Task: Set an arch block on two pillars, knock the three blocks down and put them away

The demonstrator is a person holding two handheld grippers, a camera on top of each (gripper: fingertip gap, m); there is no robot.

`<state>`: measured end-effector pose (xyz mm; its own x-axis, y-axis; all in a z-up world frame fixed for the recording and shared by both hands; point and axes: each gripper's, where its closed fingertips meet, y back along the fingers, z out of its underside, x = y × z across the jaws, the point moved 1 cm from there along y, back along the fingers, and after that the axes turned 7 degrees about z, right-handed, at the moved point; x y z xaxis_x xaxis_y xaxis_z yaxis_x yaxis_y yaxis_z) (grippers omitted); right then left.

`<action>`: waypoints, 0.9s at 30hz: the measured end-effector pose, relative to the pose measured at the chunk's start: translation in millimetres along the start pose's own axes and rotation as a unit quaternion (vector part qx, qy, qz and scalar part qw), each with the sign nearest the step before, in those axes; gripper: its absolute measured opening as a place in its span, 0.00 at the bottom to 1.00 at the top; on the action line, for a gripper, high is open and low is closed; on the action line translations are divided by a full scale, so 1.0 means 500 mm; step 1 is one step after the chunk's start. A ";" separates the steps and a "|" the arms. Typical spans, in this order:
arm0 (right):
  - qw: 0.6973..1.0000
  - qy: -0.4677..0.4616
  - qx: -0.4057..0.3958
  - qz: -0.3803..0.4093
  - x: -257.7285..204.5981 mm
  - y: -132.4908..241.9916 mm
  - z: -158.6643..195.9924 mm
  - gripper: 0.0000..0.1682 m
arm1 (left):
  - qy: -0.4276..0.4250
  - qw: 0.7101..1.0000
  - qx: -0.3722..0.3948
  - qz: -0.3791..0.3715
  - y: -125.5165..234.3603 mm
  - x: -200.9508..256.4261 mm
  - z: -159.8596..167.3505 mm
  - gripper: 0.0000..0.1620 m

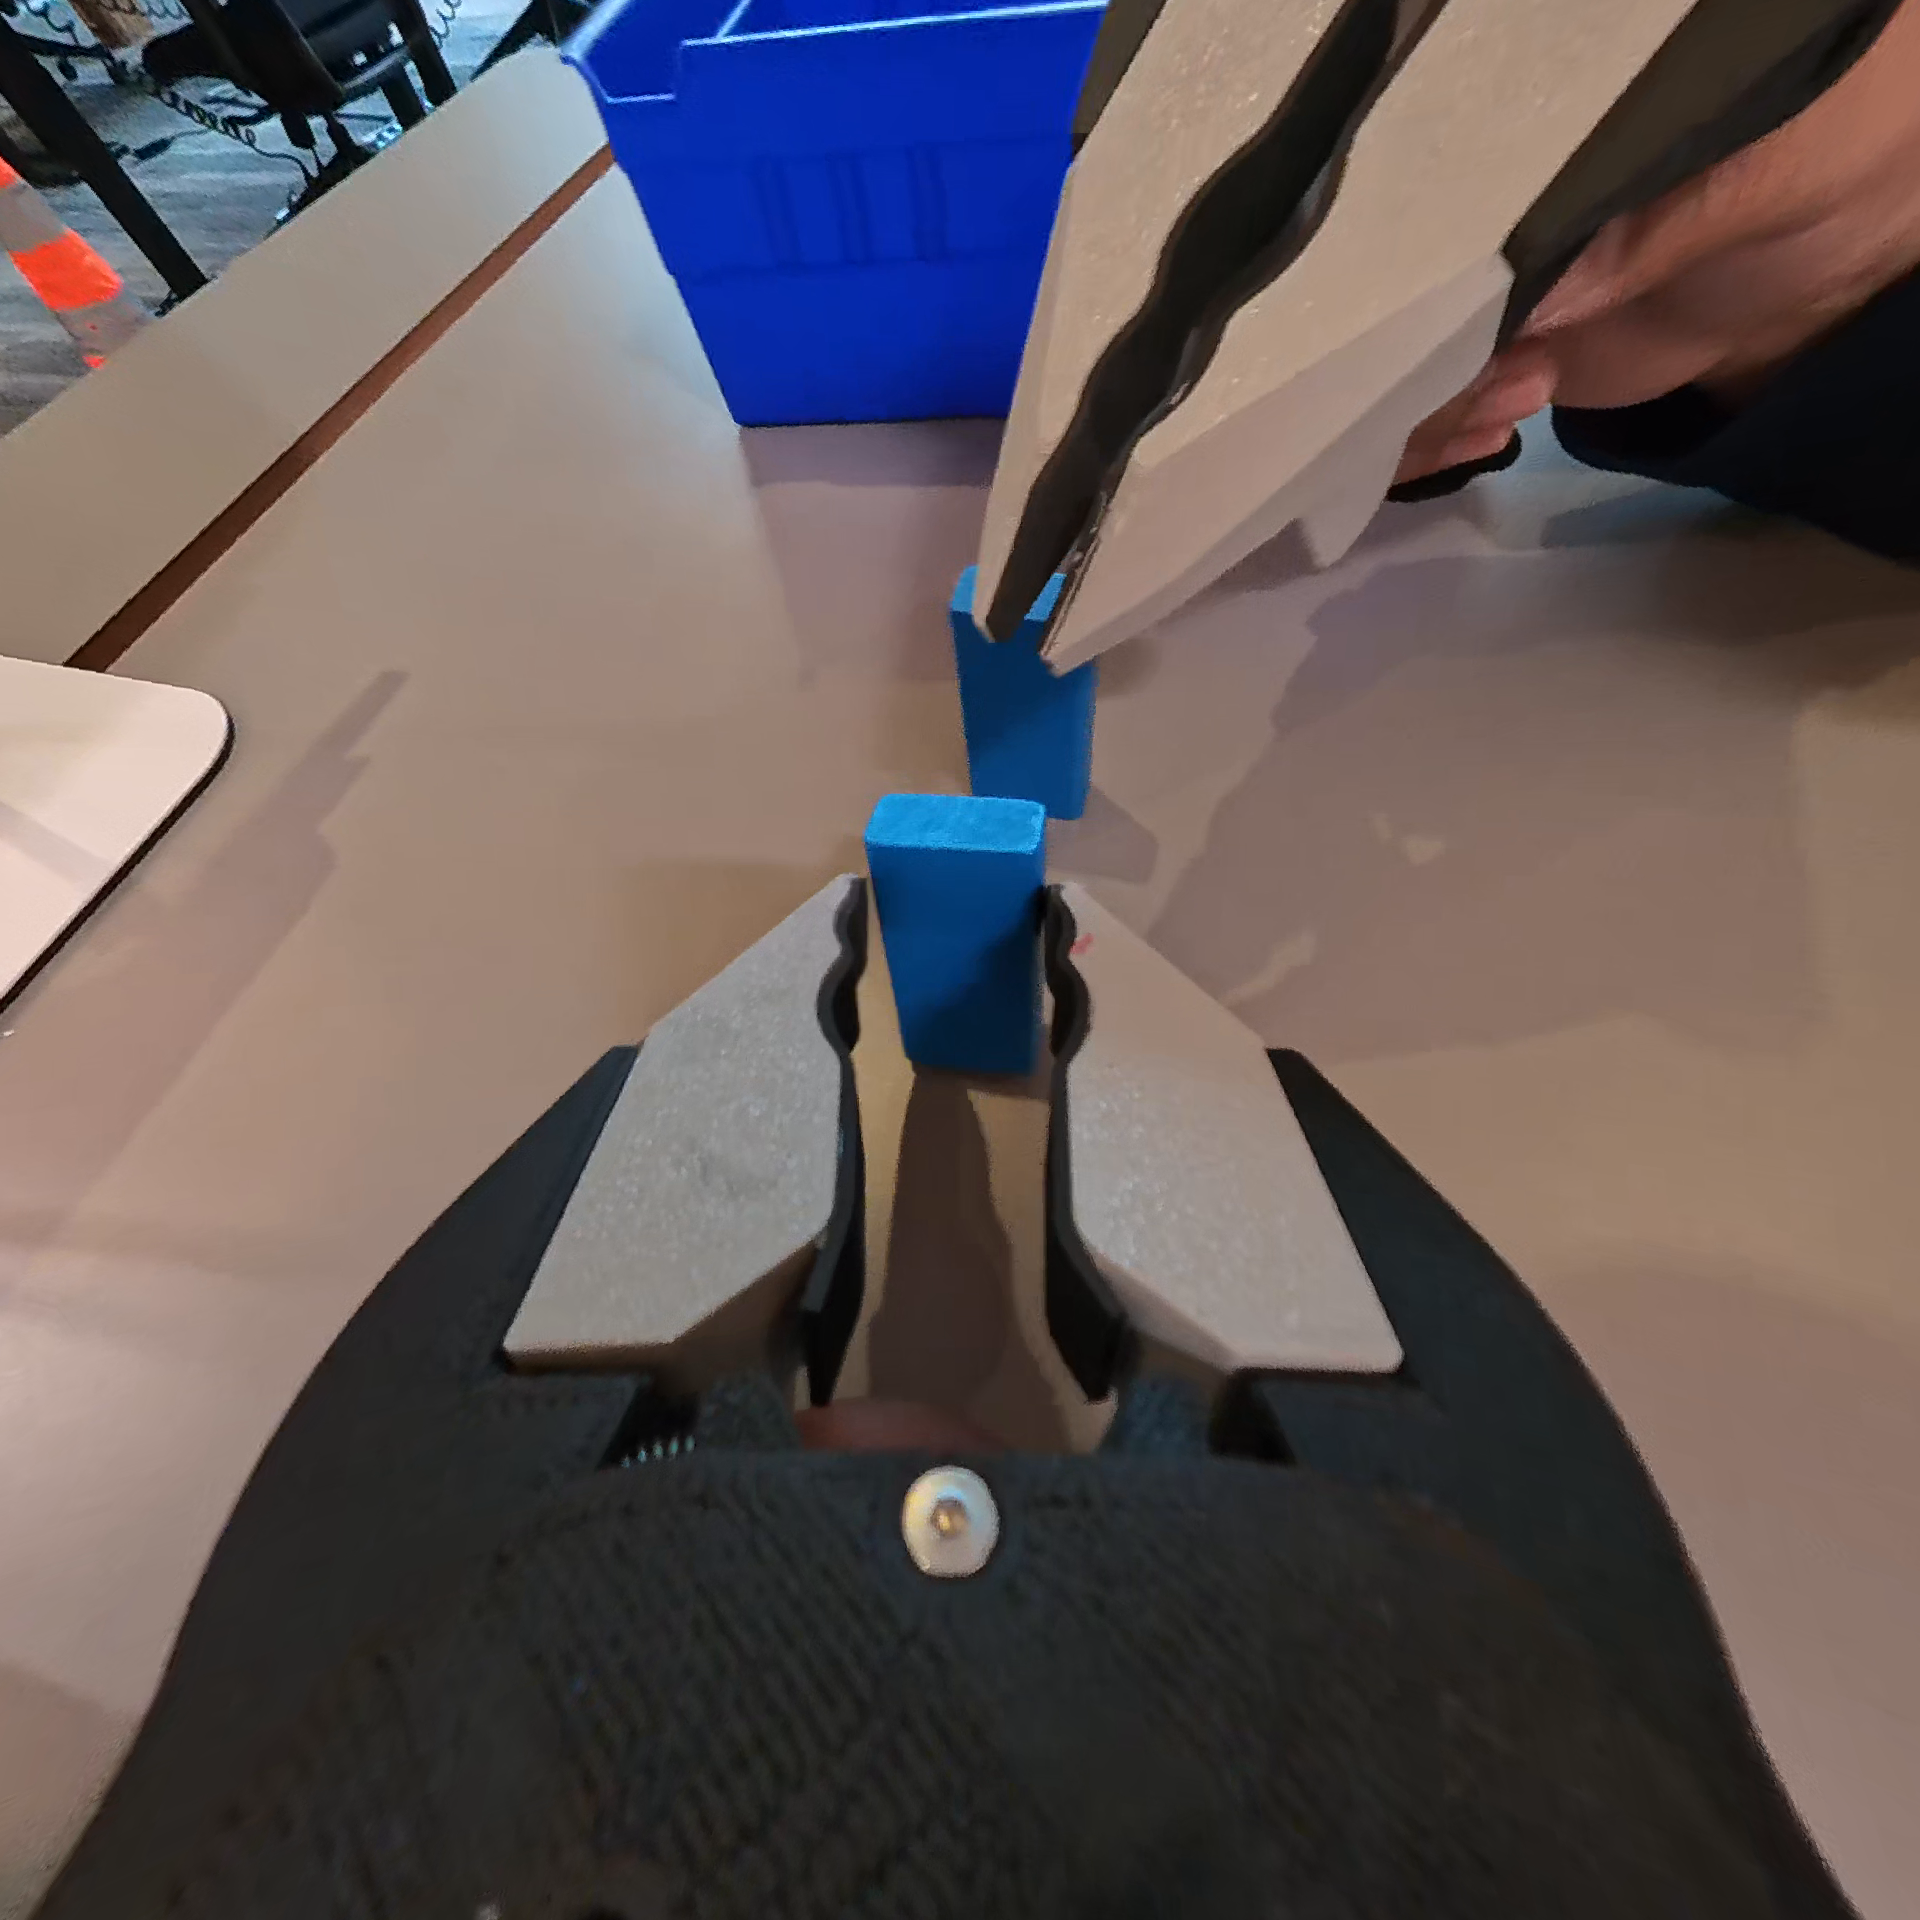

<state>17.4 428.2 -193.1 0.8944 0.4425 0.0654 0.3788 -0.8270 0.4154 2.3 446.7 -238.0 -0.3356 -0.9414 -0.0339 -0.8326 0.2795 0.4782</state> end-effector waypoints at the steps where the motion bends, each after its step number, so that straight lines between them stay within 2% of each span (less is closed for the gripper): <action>1: 1.000 -0.001 0.000 0.000 0.001 0.000 0.001 0.03 | 0.003 1.000 0.001 -0.002 0.002 -0.002 0.001 0.21; 8: 1.000 0.004 -0.005 0.003 0.001 -0.002 0.004 0.03 | 0.006 1.000 -0.004 -0.005 0.004 0.000 0.005 0.27; 11: 1.000 -0.002 -0.015 0.004 0.010 -0.007 0.015 0.03 | 0.001 1.000 -0.001 0.004 0.006 0.005 0.004 0.04; 12: 1.000 -0.005 -0.017 0.005 0.013 -0.008 0.017 0.03 | 0.004 1.000 -0.002 0.000 0.006 0.003 0.005 0.03; 16: 1.000 -0.016 0.005 0.003 0.015 0.003 0.000 0.03 | 0.013 1.000 -0.009 -0.014 0.008 -0.006 0.010 0.20; 18: 1.000 -0.014 0.010 0.006 0.018 0.009 -0.005 0.03 | 0.008 1.000 -0.016 -0.010 0.006 0.000 0.013 0.21; 21: 1.000 -0.017 0.014 0.013 0.029 0.015 -0.008 0.04 | 0.005 0.999 -0.039 -0.003 -0.003 0.010 0.024 0.28; 25: 0.999 -0.031 0.027 0.006 0.033 0.022 -0.016 0.04 | -0.006 0.994 -0.110 -0.014 -0.028 0.012 0.056 0.37; 27: 0.999 -0.030 0.029 0.006 0.032 0.023 -0.018 0.04 | -0.001 0.993 -0.116 -0.012 -0.035 0.010 0.057 0.37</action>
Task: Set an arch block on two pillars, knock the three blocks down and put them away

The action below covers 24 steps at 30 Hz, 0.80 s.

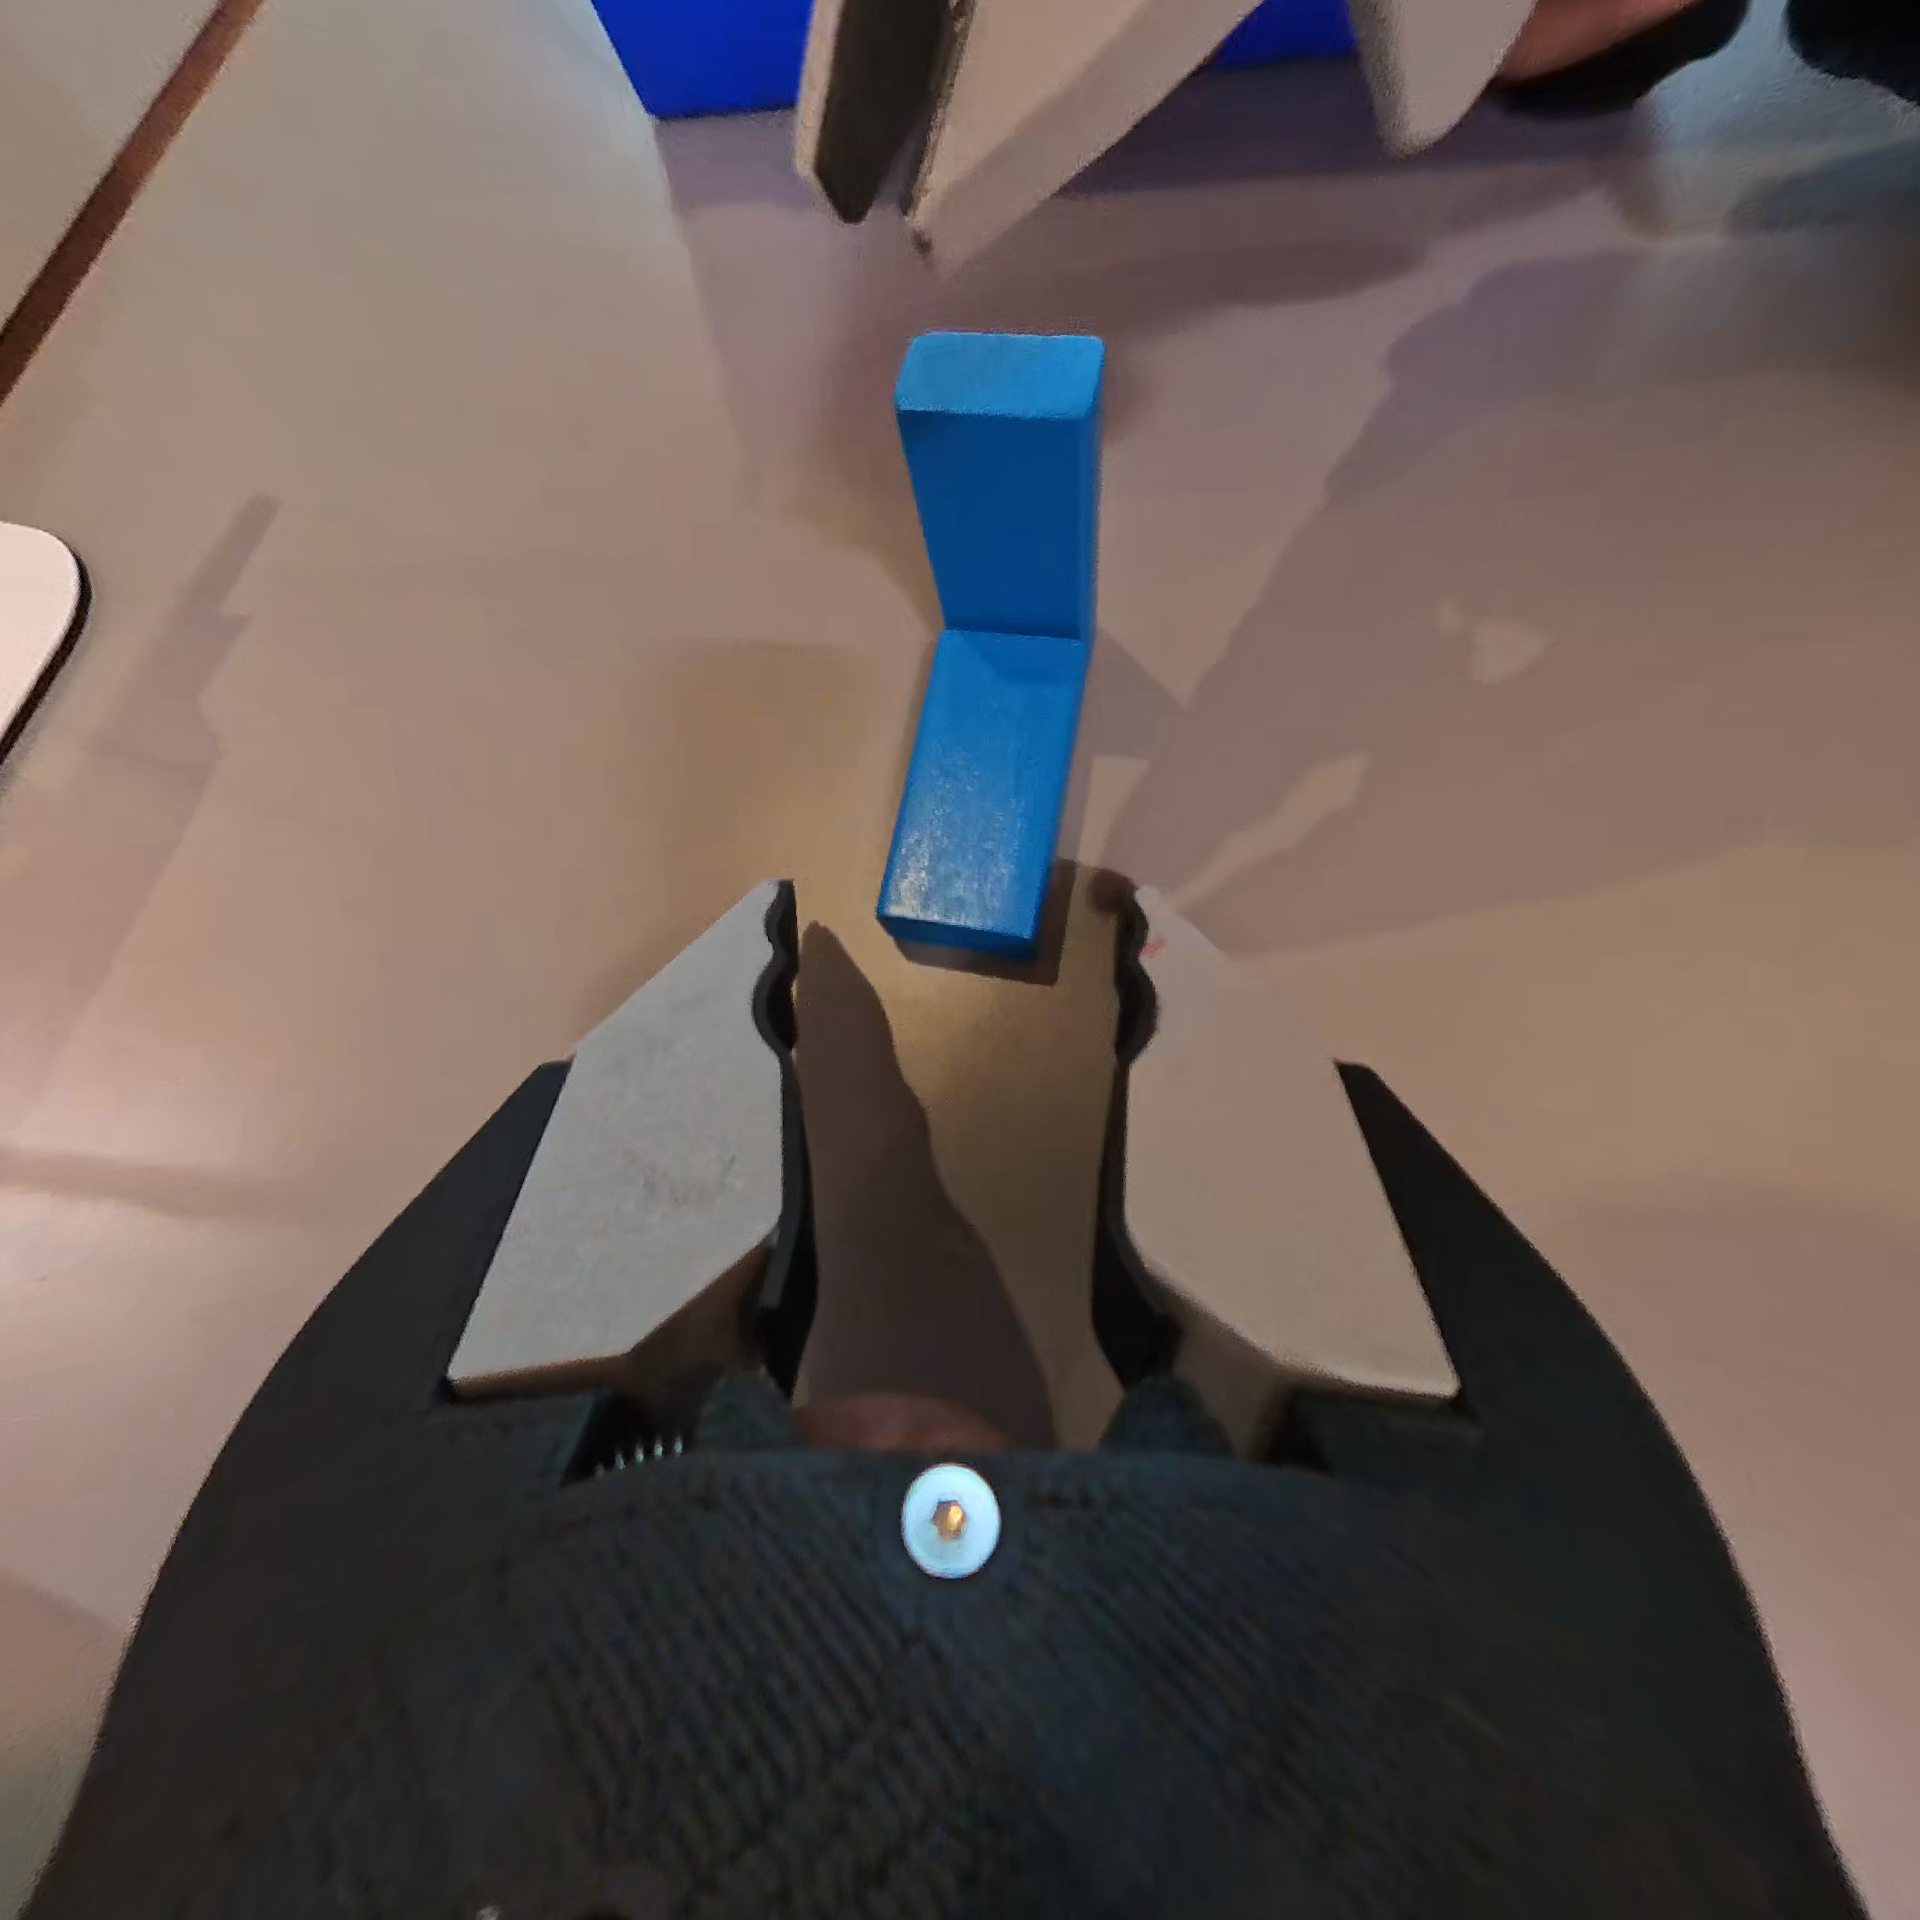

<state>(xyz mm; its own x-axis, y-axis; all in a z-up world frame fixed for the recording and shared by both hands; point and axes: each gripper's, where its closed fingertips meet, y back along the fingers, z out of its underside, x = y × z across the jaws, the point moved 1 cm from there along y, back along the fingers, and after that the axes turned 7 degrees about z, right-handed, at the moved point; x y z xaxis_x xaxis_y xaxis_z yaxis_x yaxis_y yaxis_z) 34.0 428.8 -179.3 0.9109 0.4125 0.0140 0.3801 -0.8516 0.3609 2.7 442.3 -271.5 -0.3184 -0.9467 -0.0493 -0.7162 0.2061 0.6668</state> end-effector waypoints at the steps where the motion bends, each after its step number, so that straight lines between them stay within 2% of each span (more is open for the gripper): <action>1: 1.000 0.002 0.000 0.000 0.000 0.000 0.000 0.04 | 0.005 1.000 0.000 0.005 -0.001 0.000 0.000 0.37; 2: 1.000 0.003 0.000 0.000 -0.001 0.000 0.000 0.04 | 0.010 1.000 -0.001 0.012 -0.002 0.000 0.001 0.35; 4: 1.000 0.005 0.000 -0.003 -0.003 0.000 -0.001 0.04 | 0.016 1.000 -0.002 0.026 -0.002 0.004 0.003 0.19; 10: 1.000 0.000 0.009 -0.005 -0.001 0.008 -0.009 0.04 | -0.002 1.000 0.000 0.018 0.007 0.000 0.006 0.18; 18: 0.999 -0.007 0.028 -0.014 -0.005 0.024 -0.028 0.04 | 0.015 0.999 0.039 -0.002 0.069 -0.022 -0.029 0.18; 24: 0.999 -0.007 0.029 -0.018 -0.009 0.027 -0.031 0.05 | -0.005 1.000 -0.015 0.015 0.069 -0.005 -0.030 0.18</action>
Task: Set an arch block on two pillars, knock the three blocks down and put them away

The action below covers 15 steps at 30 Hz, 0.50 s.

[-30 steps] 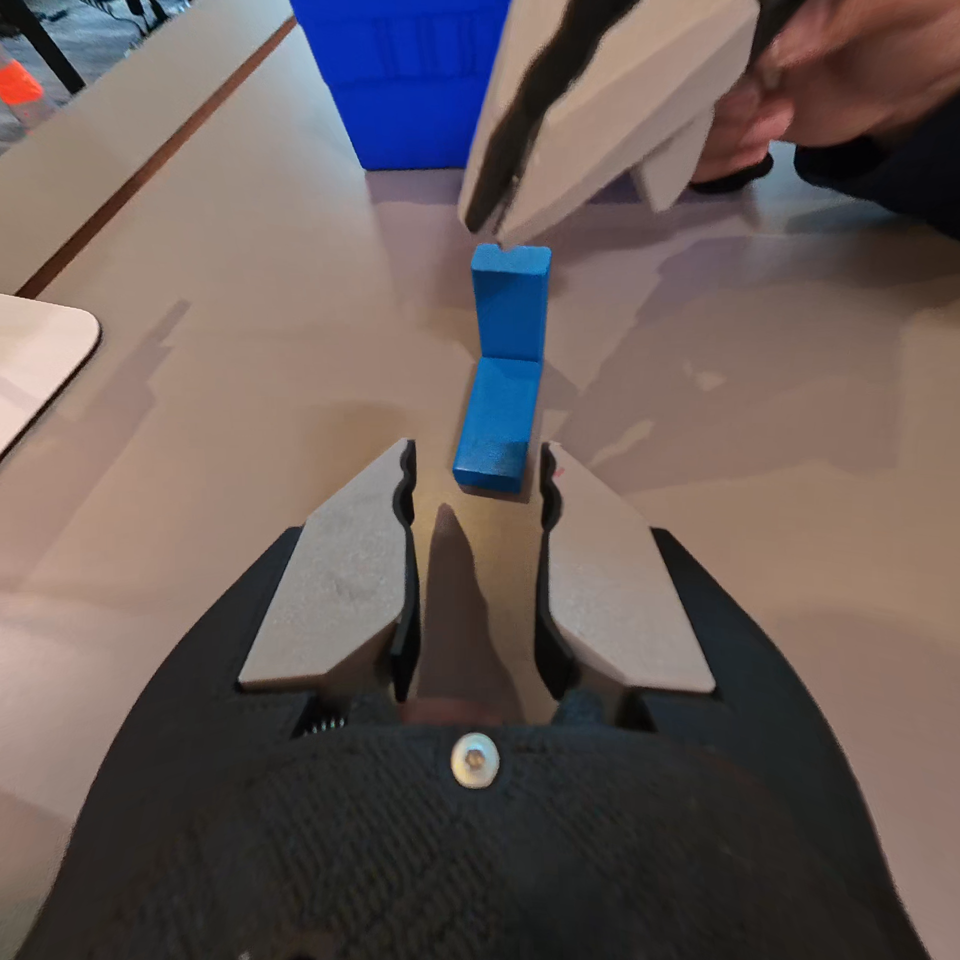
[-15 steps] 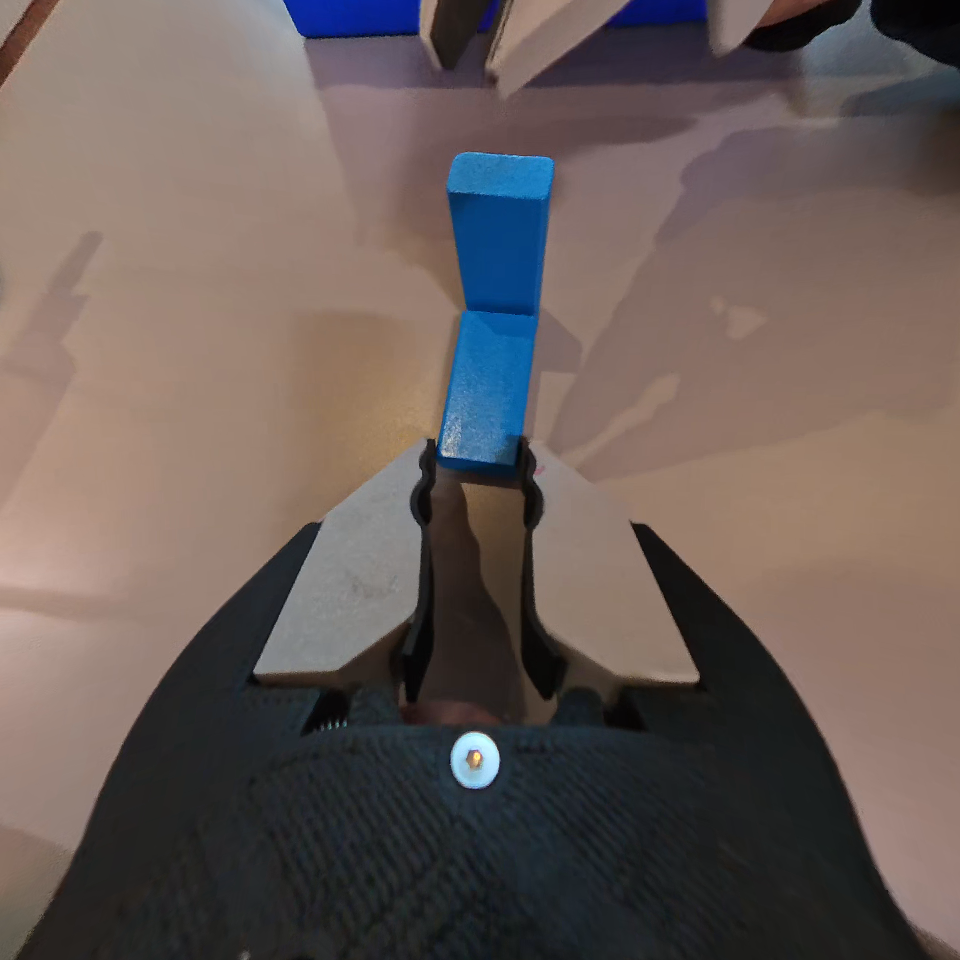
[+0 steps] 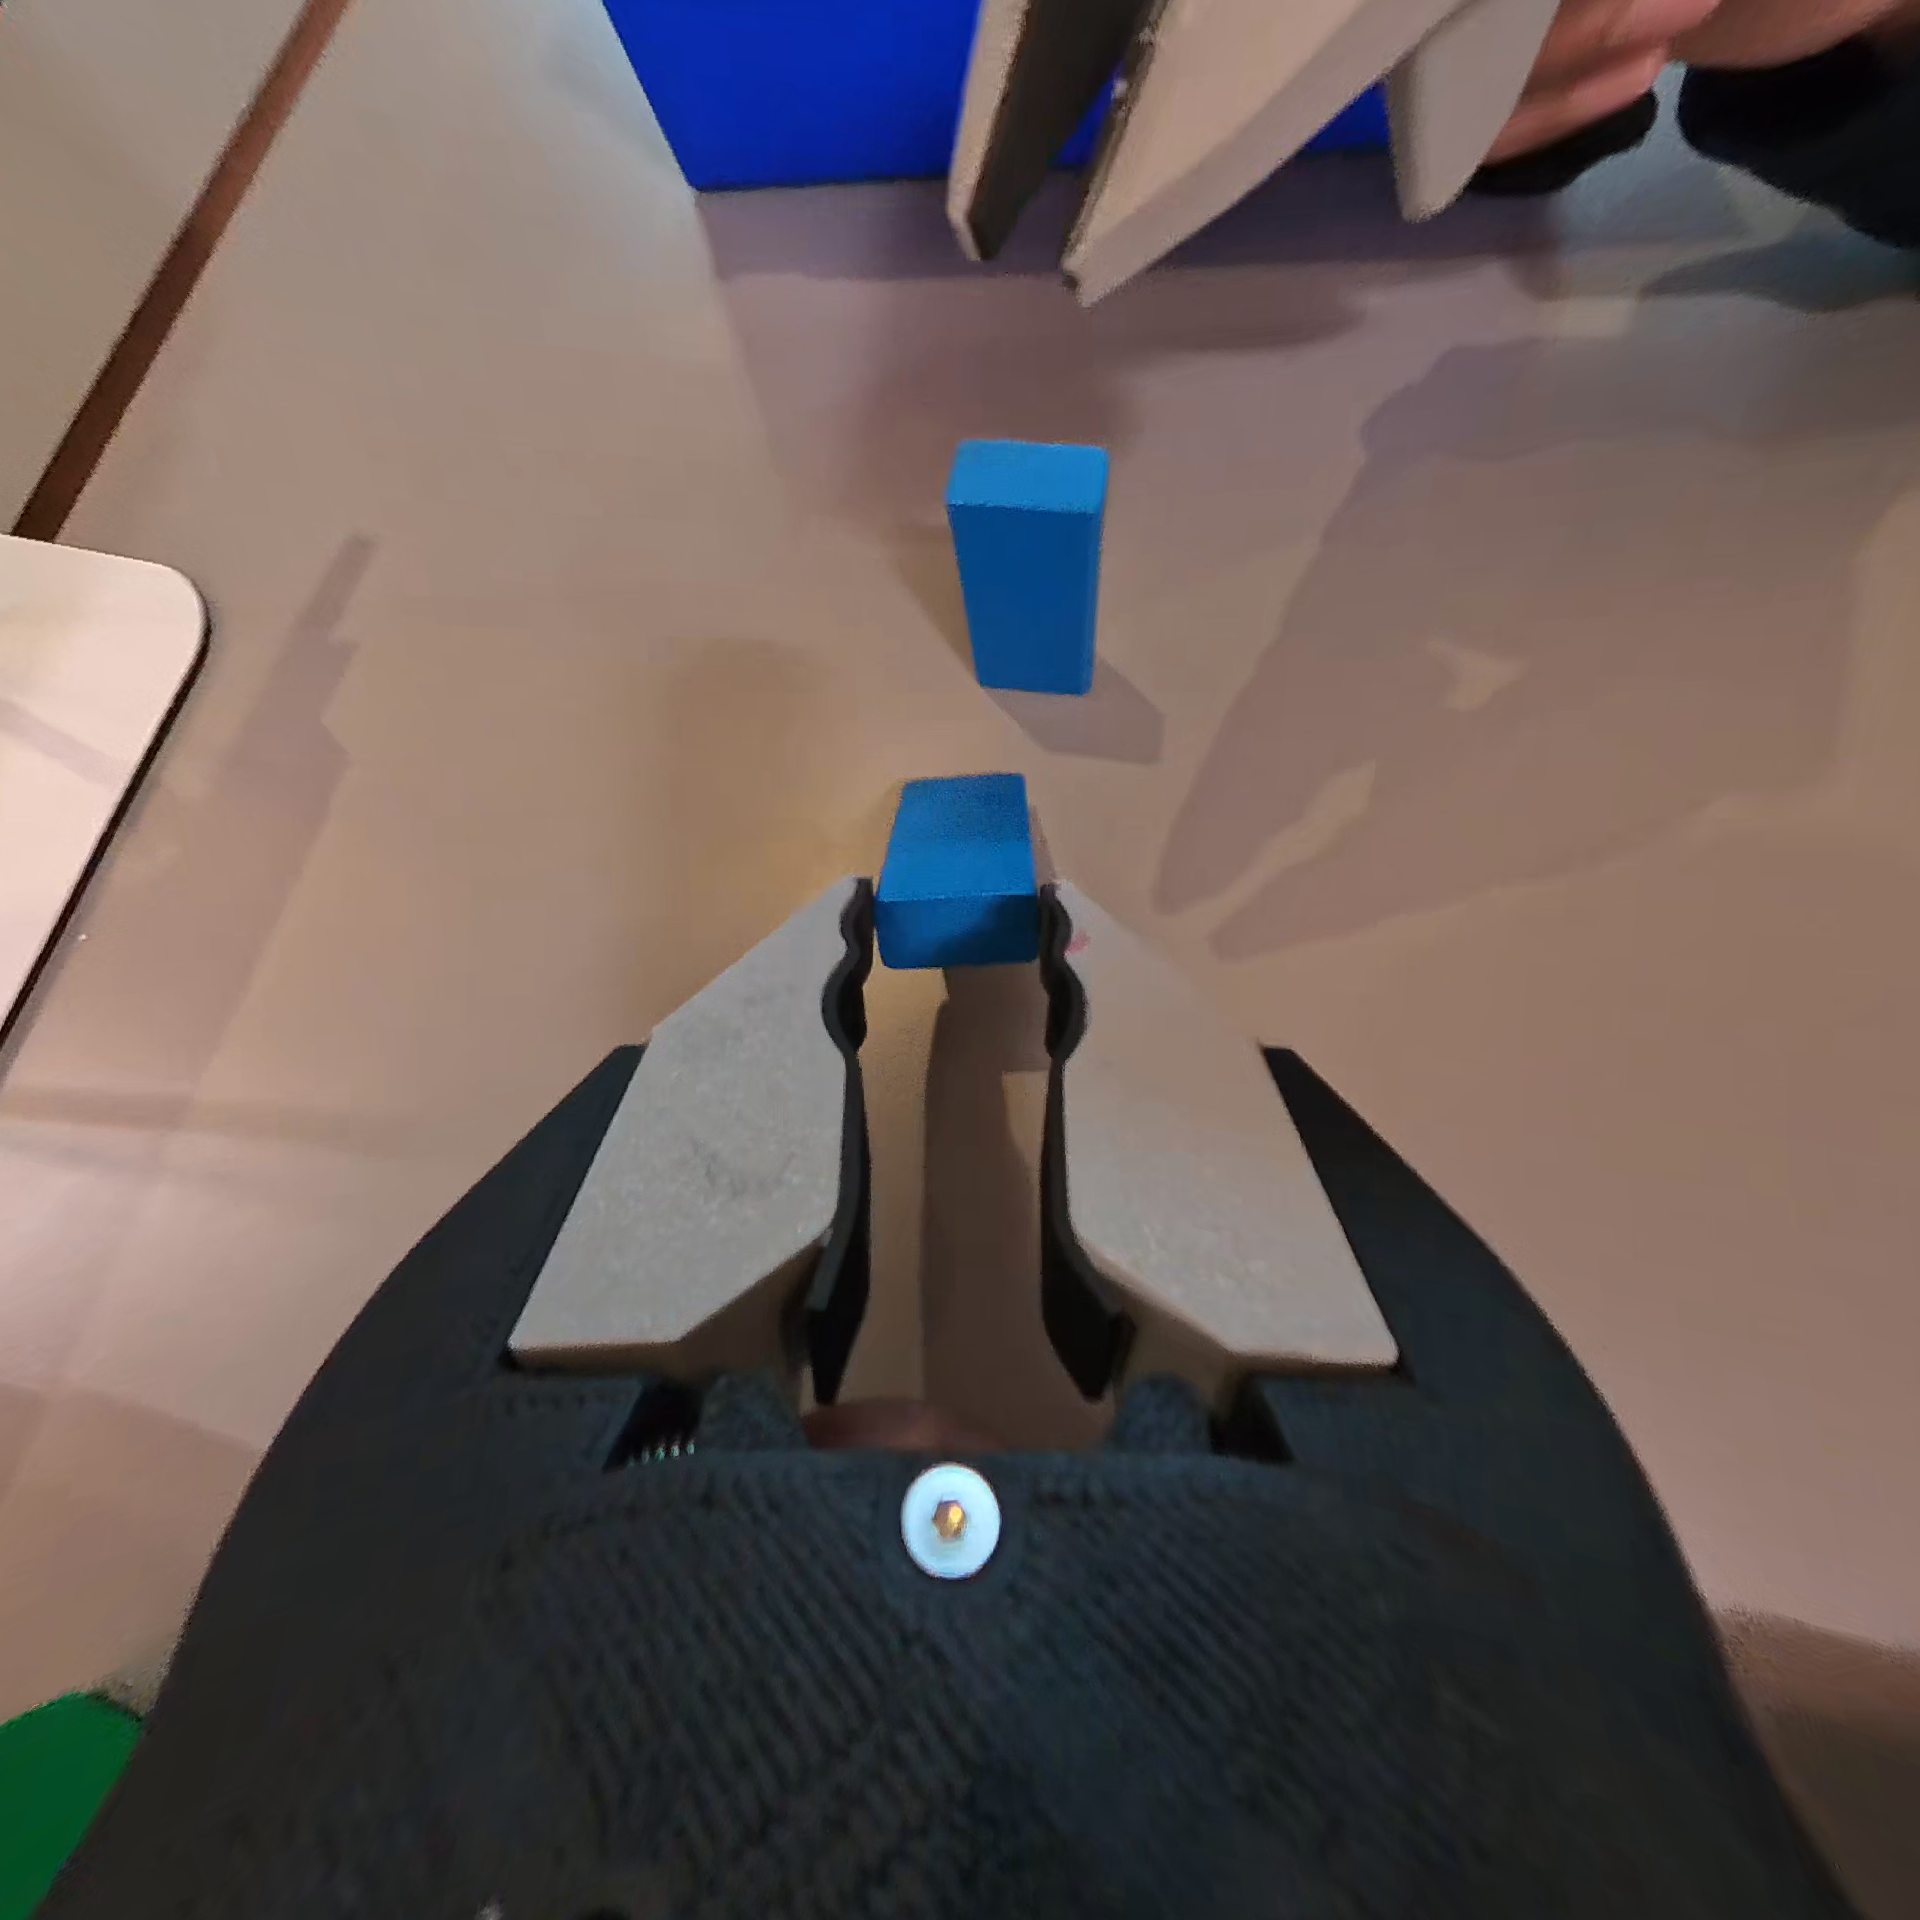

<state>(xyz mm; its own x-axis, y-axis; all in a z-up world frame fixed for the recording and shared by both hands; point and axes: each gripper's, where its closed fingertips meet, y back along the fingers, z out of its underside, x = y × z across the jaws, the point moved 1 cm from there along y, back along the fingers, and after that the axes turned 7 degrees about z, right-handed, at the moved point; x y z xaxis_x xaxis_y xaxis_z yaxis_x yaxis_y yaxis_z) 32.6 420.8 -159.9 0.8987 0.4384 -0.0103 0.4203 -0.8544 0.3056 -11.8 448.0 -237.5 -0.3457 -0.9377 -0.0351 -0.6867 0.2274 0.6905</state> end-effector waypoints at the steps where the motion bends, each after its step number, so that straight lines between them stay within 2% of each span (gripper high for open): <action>1: 1.000 0.001 0.000 0.001 0.000 0.001 0.000 0.05 | -0.004 1.000 -0.007 0.005 -0.001 0.004 0.001 0.18; 15: 1.000 -0.003 0.009 0.004 0.005 0.007 -0.008 0.05 | -0.061 0.988 -0.140 0.028 0.022 0.006 0.001 0.18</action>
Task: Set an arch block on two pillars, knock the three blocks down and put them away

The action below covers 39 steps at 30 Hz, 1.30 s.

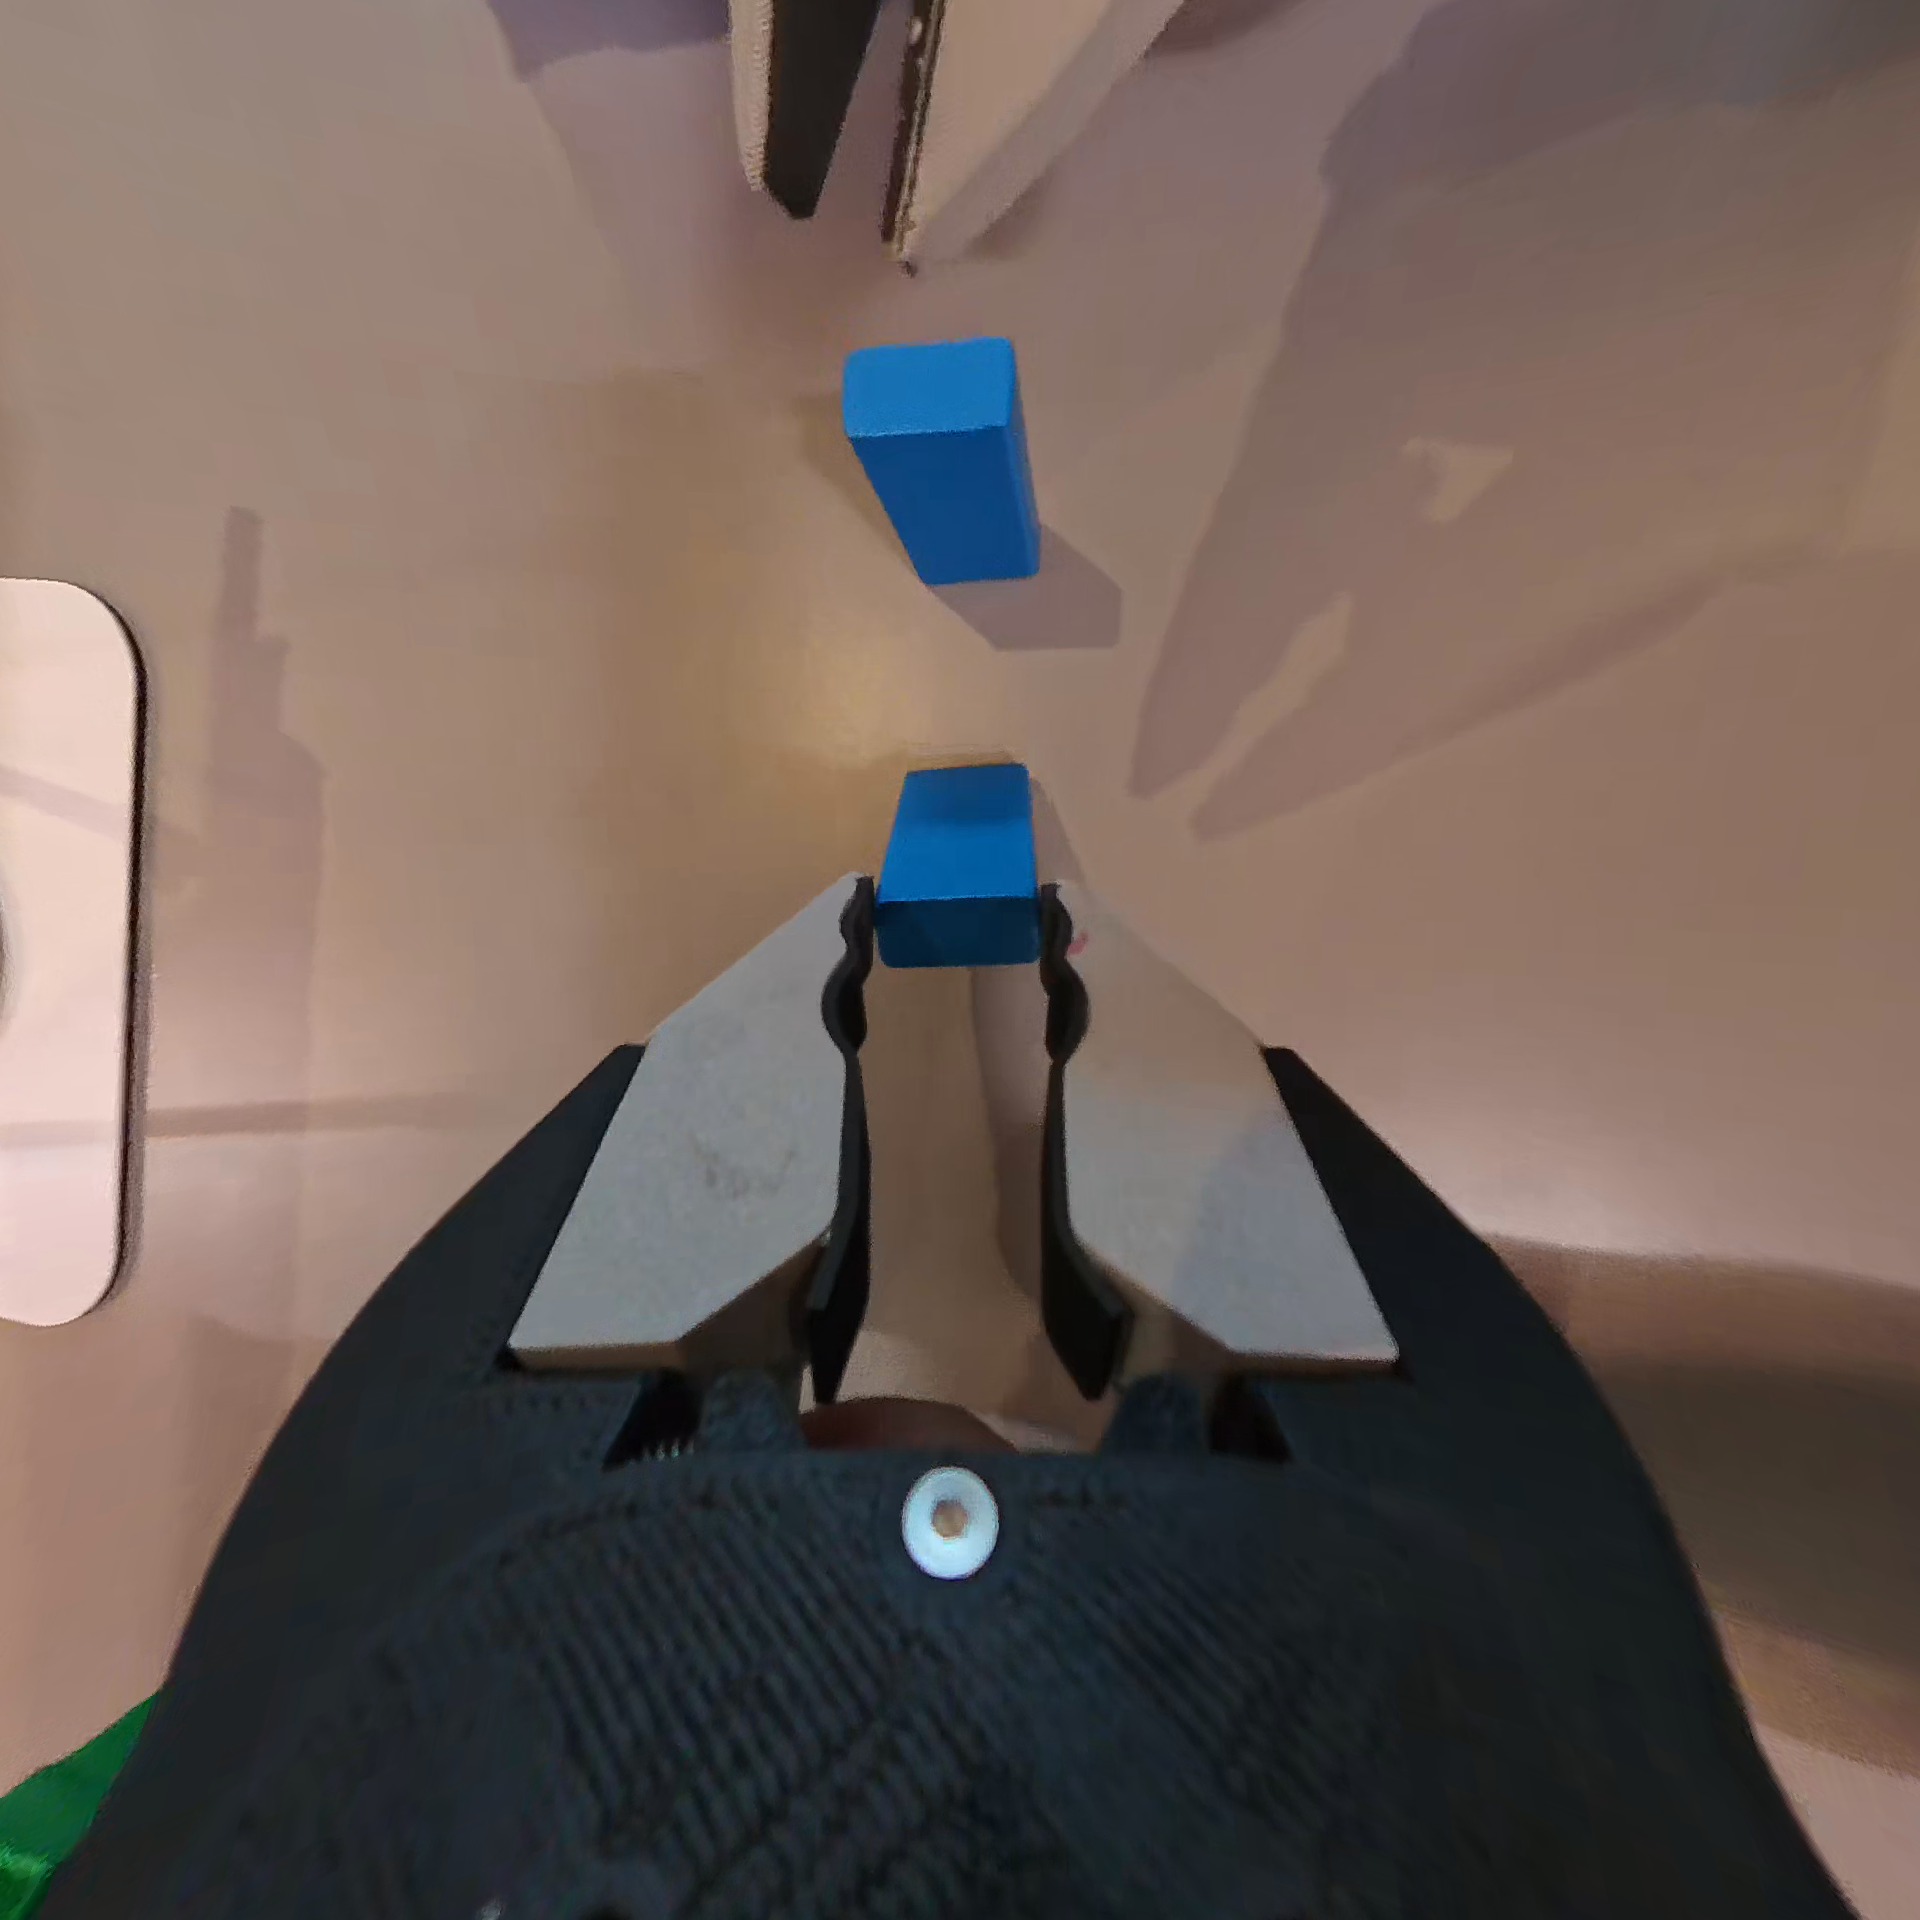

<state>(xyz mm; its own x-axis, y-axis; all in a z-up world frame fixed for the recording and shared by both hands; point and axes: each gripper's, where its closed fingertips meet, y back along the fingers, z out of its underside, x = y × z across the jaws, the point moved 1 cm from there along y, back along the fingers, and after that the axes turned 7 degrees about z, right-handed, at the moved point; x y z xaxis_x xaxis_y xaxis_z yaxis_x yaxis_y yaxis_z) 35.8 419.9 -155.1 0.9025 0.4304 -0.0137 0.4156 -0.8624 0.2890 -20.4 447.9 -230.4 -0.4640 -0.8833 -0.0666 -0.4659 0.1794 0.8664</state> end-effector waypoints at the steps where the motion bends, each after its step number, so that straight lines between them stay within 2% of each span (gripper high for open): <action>1: 1.000 -0.001 0.000 0.000 0.000 0.000 0.000 0.05 | -0.003 1.000 -0.005 0.000 0.002 -0.001 0.000 0.18; 11: 1.000 -0.002 0.001 0.000 0.001 0.002 -0.001 0.05 | -0.030 0.998 -0.045 0.015 0.006 -0.007 -0.007 0.18; 39: 1.000 -0.006 -0.005 0.002 0.006 -0.001 0.005 0.06 | -0.023 1.000 -0.004 0.015 -0.002 -0.011 -0.011 0.21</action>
<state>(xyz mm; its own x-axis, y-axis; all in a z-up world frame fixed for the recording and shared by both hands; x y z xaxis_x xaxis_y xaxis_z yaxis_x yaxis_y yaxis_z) 38.5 420.9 -157.5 0.9057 0.4232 -0.0243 0.4106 -0.8618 0.2979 -13.2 450.3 -228.4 -0.5122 -0.8565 -0.0638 -0.4452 0.2012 0.8725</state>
